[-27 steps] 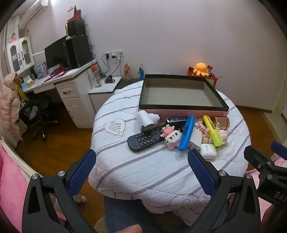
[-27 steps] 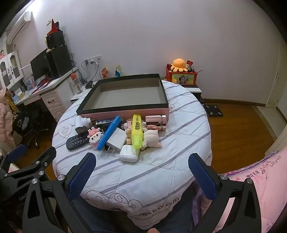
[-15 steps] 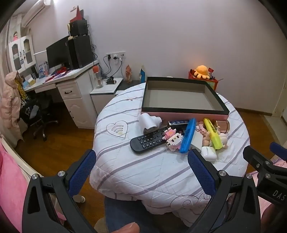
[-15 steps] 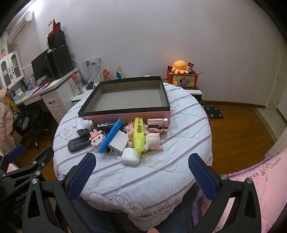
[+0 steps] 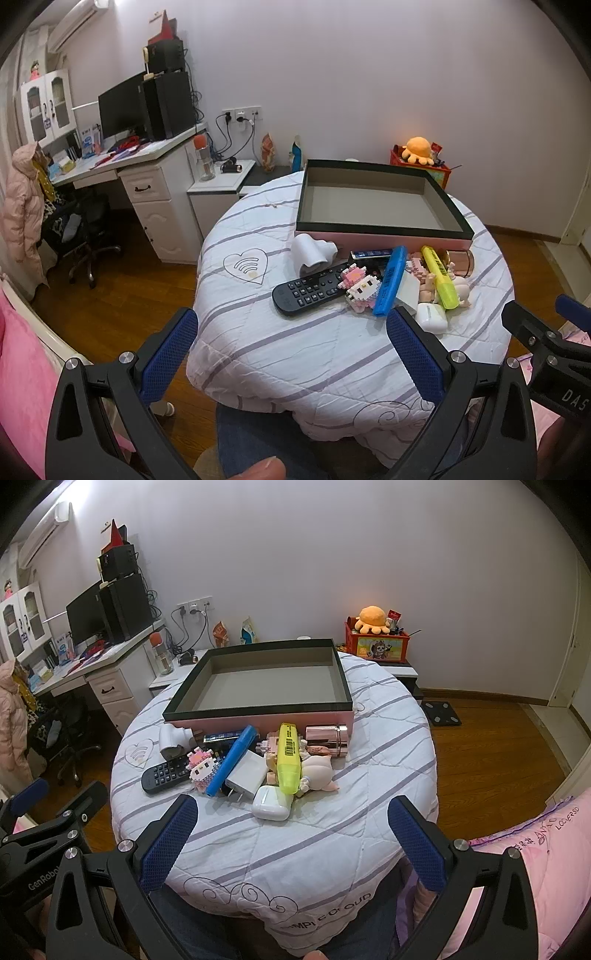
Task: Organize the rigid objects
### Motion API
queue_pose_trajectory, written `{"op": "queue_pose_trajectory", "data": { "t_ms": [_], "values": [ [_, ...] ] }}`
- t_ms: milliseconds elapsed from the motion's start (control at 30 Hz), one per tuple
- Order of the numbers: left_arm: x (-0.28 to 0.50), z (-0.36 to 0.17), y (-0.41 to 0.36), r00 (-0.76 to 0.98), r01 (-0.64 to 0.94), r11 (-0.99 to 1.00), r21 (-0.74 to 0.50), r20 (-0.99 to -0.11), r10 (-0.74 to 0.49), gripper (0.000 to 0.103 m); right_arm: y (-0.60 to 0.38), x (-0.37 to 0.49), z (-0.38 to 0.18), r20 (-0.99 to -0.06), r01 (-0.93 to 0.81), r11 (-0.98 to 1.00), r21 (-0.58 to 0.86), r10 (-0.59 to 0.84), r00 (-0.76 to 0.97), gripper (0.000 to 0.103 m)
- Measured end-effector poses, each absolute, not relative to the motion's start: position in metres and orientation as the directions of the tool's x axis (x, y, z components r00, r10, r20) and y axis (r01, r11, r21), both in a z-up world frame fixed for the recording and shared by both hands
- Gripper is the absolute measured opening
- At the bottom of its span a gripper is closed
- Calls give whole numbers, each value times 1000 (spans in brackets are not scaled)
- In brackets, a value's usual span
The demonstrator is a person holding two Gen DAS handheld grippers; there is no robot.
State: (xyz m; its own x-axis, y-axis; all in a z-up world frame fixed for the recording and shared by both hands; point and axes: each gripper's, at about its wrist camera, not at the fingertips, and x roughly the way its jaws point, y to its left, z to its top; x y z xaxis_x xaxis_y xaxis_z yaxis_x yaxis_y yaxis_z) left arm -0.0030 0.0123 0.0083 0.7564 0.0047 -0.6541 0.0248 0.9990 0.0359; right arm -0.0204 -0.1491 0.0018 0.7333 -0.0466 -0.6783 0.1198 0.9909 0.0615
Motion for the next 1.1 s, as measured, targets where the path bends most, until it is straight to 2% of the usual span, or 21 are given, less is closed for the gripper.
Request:
{"op": "queue_pose_trajectory", "data": {
  "t_ms": [800,1100],
  "values": [
    [1,2,14,745,20,999,34,-667,7,103,-146,-19,2,-681,112,992,59,-42,731,103],
    [22,-7,10,720,32,999,36,-694,2,103,-155,-1,-10,-715,123,990,75,-32,698,103]
  ]
}}
